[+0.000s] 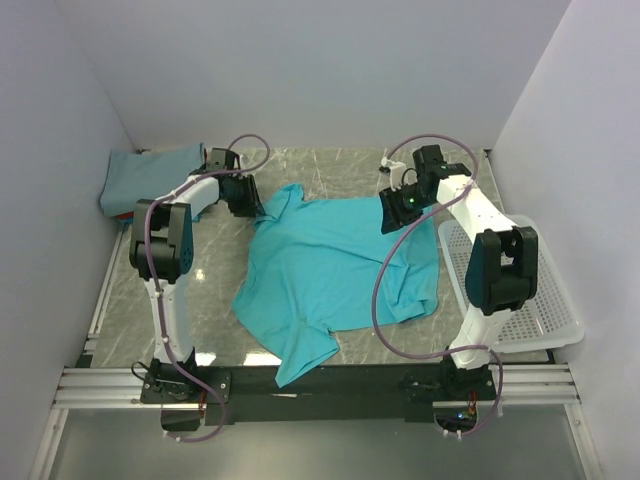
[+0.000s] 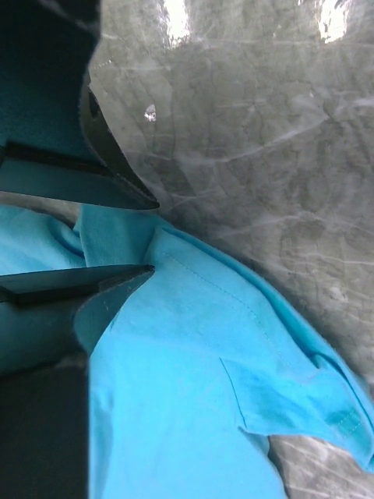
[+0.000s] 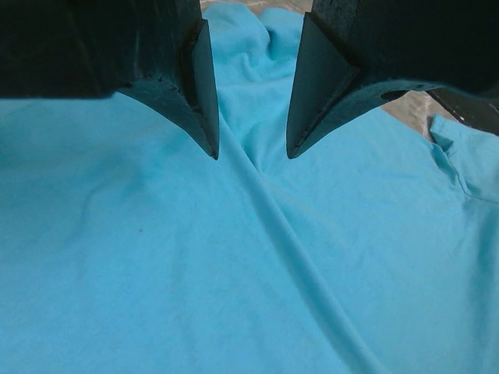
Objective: Fold and stack the t-shirts
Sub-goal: Flatten the tshirt out
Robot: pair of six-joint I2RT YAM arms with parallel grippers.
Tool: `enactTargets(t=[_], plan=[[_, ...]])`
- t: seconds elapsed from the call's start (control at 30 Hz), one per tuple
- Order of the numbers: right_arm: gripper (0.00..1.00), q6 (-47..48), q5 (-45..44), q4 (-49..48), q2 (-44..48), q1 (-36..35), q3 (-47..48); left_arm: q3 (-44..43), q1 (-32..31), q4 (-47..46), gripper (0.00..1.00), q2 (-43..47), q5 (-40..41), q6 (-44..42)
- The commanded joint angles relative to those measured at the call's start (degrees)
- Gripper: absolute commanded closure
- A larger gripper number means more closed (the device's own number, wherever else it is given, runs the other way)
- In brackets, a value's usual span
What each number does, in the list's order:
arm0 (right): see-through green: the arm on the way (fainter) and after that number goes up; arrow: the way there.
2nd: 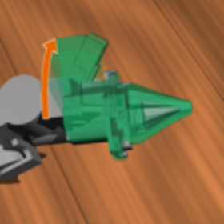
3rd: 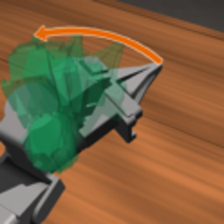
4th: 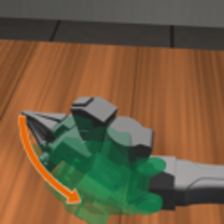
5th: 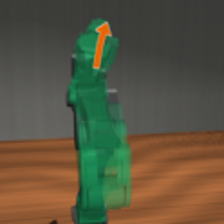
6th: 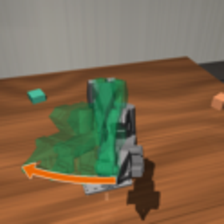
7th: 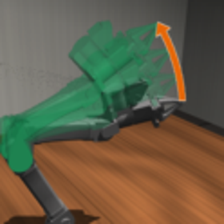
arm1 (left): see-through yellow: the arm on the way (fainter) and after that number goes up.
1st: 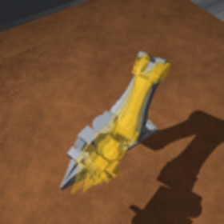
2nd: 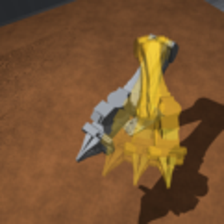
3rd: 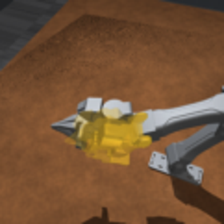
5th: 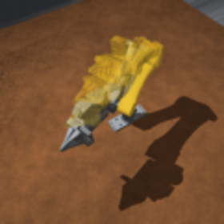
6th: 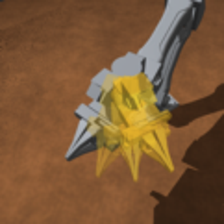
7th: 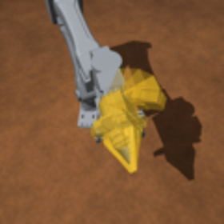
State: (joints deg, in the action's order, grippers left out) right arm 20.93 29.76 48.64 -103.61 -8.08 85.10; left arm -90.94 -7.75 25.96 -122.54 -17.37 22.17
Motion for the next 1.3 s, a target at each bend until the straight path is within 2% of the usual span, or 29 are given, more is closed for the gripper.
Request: enactTargets(t=[0.0,0.3,0.47,0.57,0.8,0.97,1.27], plan=[[0.53,0.7,1.9,-1.2,3.1,0.5,-0.6,-1.2,0.7,-2.2,0.6,-0.9,-3.6,1.8],[0.53,1.1,2.3,-0.9,2.5,0.4,-1.2,-3.1,1.6,-3.3,0.62,-3.8,-6.5,4.2],[0.53,1.4,2.4,-0.7,2.2,0.5,-1.3,-3.6,1.9,-4.2,0.69,-4.2,-7.5,5.1],[0.53,1.6,2.4,-0.7,1.8,0.5,-1.3,-5.0,1.9,-3.5,0.7,-4.9,-7.5,5.3],[0.53,1.7,2.3,-0.5,1.6,0.5,-1.3,-6.6,2.2,-3.2,0.84,-6.1,-8.0,5.9],[0.53,1.9,1.9,-0.5,1.4,0.4,-1.3,-7.8,2.6,-3.5,0.99,-5.6,-8.0,6.1],[0.52,1.4,-1.3,-1.6,1.1,0.5,-0.9,-7.1,4.1,-5.4,0.99,0.1,-5.7,4.8]])
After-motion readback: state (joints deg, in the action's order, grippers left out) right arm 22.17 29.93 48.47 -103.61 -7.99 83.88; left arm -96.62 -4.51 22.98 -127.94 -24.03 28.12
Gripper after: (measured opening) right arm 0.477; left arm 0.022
